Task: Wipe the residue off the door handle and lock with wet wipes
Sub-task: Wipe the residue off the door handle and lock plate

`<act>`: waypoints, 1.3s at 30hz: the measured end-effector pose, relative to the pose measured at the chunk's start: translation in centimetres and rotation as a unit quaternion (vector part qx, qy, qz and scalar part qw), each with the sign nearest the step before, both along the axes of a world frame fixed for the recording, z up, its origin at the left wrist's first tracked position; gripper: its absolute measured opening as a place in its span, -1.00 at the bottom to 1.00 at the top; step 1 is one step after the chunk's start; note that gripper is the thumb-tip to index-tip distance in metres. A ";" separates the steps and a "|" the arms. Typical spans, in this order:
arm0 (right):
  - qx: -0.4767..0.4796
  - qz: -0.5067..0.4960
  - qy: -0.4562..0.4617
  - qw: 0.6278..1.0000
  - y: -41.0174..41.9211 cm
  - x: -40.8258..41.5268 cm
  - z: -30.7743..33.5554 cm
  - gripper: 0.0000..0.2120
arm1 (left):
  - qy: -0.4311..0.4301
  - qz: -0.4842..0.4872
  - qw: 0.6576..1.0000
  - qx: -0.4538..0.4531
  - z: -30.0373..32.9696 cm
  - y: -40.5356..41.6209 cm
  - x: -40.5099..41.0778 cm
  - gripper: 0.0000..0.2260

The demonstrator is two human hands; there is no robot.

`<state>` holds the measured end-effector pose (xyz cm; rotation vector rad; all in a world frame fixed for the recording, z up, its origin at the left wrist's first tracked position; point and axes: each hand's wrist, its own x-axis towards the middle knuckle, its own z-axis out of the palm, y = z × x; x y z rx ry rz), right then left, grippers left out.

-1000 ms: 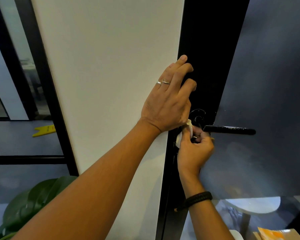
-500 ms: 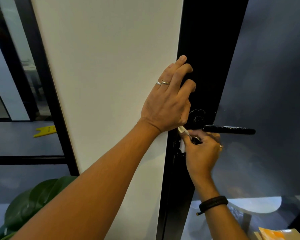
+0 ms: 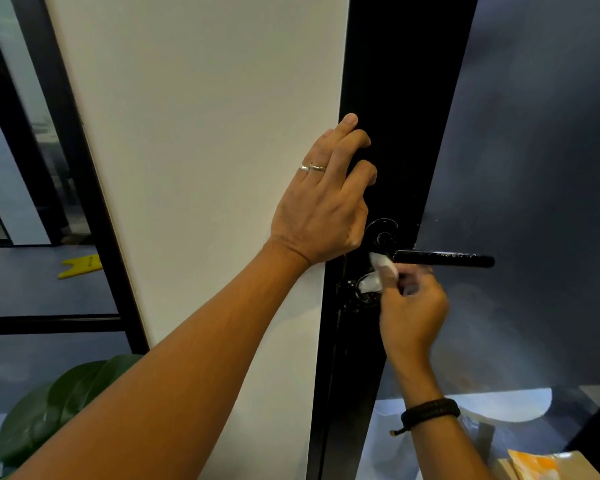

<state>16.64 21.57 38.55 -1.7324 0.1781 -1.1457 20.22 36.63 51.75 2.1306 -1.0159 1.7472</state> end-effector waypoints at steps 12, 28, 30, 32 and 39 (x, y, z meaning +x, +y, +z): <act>-0.069 -0.009 -0.117 0.991 0.8 1.1 -1.6 -0.84 | 0.004 0.007 1.000 0.004 0.0 -0.1 -0.2 -0.80; 0.097 0.021 -0.098 0.990 -1.8 0.8 -1.6 -0.83 | 0.000 0.010 1.000 -0.006 0.0 -0.2 -0.1 -0.80; 0.125 0.030 -0.109 0.986 -1.7 1.2 -0.6 -0.83 | 0.000 0.011 1.000 -0.007 -0.1 -0.2 -0.1 -0.80; 0.160 0.058 -0.155 0.973 -1.4 1.8 1.7 -0.82 | 0.001 0.016 1.000 -0.004 0.0 -0.2 -0.1 -0.80; 0.059 0.035 -0.119 0.991 -1.7 0.9 -1.3 -0.77 | -0.003 0.022 1.000 -0.007 -0.1 -0.2 0.0 -0.81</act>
